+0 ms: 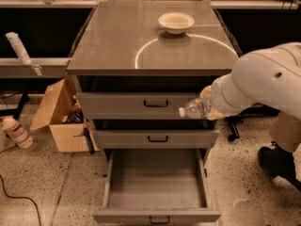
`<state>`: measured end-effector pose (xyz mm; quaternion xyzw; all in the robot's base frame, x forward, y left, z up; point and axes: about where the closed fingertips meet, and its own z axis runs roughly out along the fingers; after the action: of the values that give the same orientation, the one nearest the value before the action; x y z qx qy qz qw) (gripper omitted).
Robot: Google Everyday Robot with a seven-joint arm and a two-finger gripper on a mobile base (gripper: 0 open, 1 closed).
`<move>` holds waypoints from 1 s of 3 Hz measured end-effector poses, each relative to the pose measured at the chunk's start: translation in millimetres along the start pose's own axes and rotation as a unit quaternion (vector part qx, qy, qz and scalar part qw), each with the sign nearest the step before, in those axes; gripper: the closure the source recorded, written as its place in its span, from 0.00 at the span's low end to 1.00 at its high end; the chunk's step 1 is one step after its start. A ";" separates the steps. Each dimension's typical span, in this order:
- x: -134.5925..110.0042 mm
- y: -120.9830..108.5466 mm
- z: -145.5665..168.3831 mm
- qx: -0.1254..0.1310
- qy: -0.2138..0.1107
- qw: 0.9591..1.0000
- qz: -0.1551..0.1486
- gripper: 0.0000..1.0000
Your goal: Place water bottle into bottom drawer
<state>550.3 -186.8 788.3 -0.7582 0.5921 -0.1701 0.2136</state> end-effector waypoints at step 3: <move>1.3 70.2 65.4 -0.025 0.021 0.999 0.028 1.00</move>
Offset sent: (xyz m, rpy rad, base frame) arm -0.0224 -0.0158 -0.1005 -0.0379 0.0318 -0.1080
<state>526.1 -194.6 695.8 -0.7427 0.6214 -0.1654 0.1868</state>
